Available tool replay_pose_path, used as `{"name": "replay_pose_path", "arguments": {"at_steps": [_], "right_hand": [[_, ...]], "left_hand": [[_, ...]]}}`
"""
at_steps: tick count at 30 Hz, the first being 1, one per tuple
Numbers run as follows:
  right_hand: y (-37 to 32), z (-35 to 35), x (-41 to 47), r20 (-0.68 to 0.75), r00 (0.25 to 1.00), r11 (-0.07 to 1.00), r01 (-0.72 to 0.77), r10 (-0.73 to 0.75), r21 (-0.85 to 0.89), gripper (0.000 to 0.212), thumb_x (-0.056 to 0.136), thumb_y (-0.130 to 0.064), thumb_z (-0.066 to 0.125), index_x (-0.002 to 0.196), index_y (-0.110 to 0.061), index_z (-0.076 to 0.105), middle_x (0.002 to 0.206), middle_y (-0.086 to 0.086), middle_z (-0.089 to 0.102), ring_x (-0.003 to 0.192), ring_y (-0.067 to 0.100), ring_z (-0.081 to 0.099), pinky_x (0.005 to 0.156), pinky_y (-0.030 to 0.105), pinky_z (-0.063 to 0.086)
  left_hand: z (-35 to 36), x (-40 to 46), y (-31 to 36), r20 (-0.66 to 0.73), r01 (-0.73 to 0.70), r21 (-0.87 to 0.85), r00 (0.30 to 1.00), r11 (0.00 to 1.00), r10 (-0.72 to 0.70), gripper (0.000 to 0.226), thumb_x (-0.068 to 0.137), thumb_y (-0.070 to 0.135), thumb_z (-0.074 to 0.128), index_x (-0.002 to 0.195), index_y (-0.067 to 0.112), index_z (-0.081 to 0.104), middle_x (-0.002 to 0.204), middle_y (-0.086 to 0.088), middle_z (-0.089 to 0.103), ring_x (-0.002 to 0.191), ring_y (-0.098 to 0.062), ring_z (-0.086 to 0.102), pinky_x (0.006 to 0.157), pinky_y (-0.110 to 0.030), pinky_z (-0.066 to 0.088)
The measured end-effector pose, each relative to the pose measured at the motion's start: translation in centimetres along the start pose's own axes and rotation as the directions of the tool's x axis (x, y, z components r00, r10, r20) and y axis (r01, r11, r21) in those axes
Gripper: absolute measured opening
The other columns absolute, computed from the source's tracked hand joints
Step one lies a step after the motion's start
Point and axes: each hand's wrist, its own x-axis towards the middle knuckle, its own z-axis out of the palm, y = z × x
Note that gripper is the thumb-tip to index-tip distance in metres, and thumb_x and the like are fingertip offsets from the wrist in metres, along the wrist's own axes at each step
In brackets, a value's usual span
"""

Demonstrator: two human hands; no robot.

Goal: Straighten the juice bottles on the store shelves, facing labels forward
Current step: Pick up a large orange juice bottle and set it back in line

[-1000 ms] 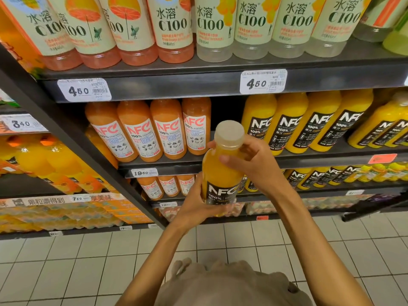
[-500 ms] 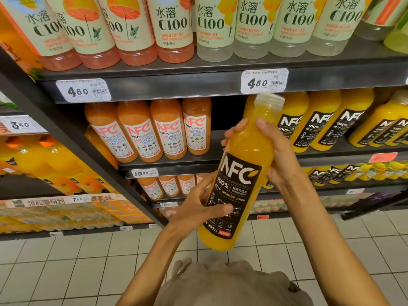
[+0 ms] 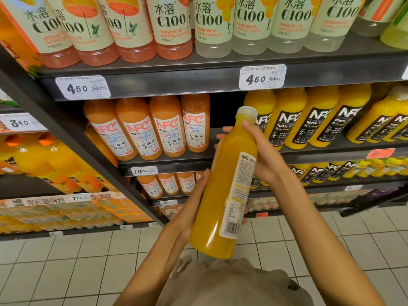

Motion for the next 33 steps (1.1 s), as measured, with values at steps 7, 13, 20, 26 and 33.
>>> {"name": "replay_pose_path", "arguments": {"at_steps": [7,13,20,26,33], "right_hand": [[-0.8,1.2,0.7,-0.120,0.985,0.992,0.124,-0.126,-0.029,0.033,0.084,-0.044,0.063,0.091,-0.012,0.062,0.087,0.011,0.072,0.077,0.022,0.071,0.070,0.035,0.058],[-1.8,1.5,0.7,-0.190,0.963,0.966,0.150,-0.192,-0.212,0.037,0.089,-0.050,0.055,0.101,-0.015,0.063,0.093,0.007,0.073,0.082,0.018,0.072,0.078,0.034,0.056],[-0.1,1.2,0.7,-0.167,0.978,0.982,0.103,-0.129,-0.156,0.029,0.088,-0.049,0.058,0.094,-0.021,0.065,0.078,0.000,0.074,0.074,0.015,0.072,0.063,0.028,0.055],[0.1,0.6,0.8,-0.072,0.991,0.989,0.120,-0.114,0.089,0.031,0.086,-0.043,0.059,0.100,-0.016,0.062,0.092,0.008,0.071,0.088,0.024,0.068,0.082,0.040,0.056],[1.0,0.5,1.1,0.139,0.974,0.855,0.085,-0.180,0.512,0.042,0.084,-0.047,0.056,0.105,-0.012,0.063,0.106,0.009,0.068,0.106,0.027,0.061,0.097,0.045,0.048]], "left_hand": [[-1.4,-0.1,0.6,-0.093,-0.108,0.146,0.988,0.983,0.122,0.062,0.081,0.067,0.037,0.120,0.027,0.065,0.123,-0.008,0.066,0.114,-0.024,0.062,0.090,-0.038,0.053],[-0.4,0.7,0.7,-0.102,-0.182,0.248,0.972,0.951,0.213,0.045,0.076,0.068,0.049,0.108,0.043,0.069,0.115,0.003,0.070,0.108,-0.017,0.065,0.083,-0.032,0.056],[-0.8,1.2,-0.5,0.043,-0.093,-0.084,0.994,0.992,0.097,0.064,0.072,0.066,0.055,0.109,0.017,0.073,0.103,-0.013,0.073,0.088,-0.030,0.071,0.078,-0.048,0.057],[-1.1,0.2,-1.4,0.015,-0.114,-0.131,0.993,0.985,0.116,0.068,0.080,0.069,0.038,0.112,0.019,0.072,0.115,-0.011,0.069,0.104,-0.027,0.067,0.086,-0.042,0.054],[0.7,-0.1,-1.1,0.253,-0.035,-0.137,0.965,0.990,0.069,0.082,0.069,0.058,0.074,0.135,0.016,0.052,0.122,-0.017,0.064,0.111,-0.038,0.060,0.097,-0.053,0.044]]}}
